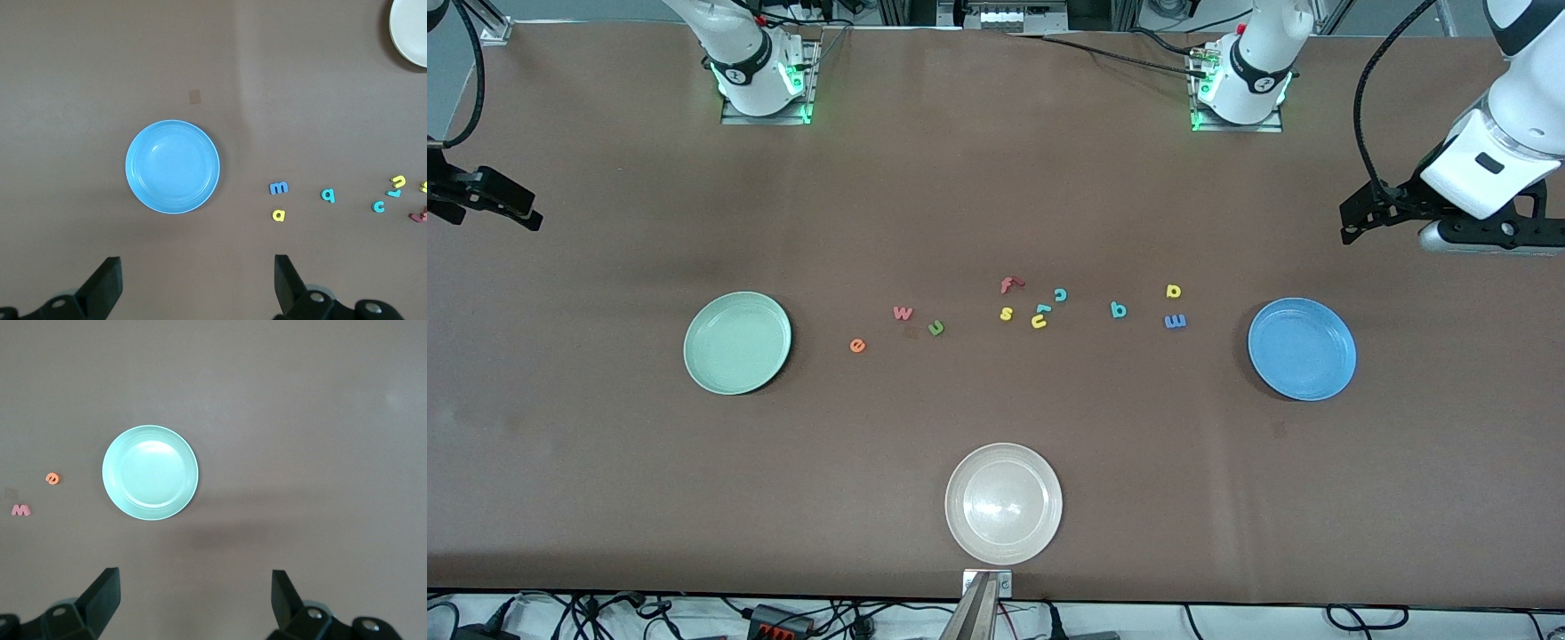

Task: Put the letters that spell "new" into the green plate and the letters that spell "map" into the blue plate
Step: 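Reach the right gripper to the orange letter beside the green plate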

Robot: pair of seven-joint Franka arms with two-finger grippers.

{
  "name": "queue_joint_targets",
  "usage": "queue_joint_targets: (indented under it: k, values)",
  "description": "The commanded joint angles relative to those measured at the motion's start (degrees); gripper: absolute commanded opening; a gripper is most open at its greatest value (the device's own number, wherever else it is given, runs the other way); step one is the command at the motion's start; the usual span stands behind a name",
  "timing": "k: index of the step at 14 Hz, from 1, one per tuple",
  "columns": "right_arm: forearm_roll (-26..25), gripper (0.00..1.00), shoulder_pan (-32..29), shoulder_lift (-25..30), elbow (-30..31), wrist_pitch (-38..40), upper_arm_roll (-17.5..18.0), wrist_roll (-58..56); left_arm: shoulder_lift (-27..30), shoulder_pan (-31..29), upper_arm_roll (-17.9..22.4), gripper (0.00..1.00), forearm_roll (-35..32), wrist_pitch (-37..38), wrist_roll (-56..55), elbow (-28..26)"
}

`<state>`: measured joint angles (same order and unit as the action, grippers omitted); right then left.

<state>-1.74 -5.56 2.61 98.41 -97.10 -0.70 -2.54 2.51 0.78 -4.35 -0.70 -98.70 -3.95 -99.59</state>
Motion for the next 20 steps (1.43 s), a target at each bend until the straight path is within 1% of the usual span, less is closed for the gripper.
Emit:
queue_joint_targets:
  k: [1, 5, 7, 10, 12, 17, 20]
  values:
    - [-0.8, 1.0, -0.7, 0.6, 0.8, -0.7, 0.8, -0.7, -0.3, -0.2, -0.2, 1.0, 0.9, 1.1, 0.0, 1.3]
    - [-0.8, 1.0, -0.6, 0.0, 0.6, -0.8, 0.8, -0.6, -0.3, -0.2, -0.2, 1.0, 0.9, 1.1, -0.1, 1.3]
    - [-0.7, 1.0, -0.3, -1.3, 0.6, -0.8, 1.1, -0.5, -0.3, -0.2, -0.1, 1.0, 0.9, 1.1, -0.1, 1.3]
    - [0.2, 1.0, 1.8, -4.6, 0.3, -0.5, 1.1, 0.2, -0.3, -0.2, -0.1, 1.0, 0.9, 1.1, 0.0, 1.3]
    - [1.7, 1.0, 3.7, -7.3, 0.1, -1.2, 1.1, 0.3, -0.3, -0.3, -0.1, 1.0, 0.9, 1.1, 0.0, 1.3]
    - [2.8, 1.0, 13.0, -15.1, 0.2, -5.0, 1.1, 0.6, -0.3, -0.3, -0.1, 1.0, 0.9, 1.1, 0.0, 1.3]
    - [2.8, 1.0, 16.9, -22.6, 0.3, -12.2, 1.1, 0.5, -0.3, -0.4, -0.1, 1.0, 0.9, 1.1, 0.1, 1.3]
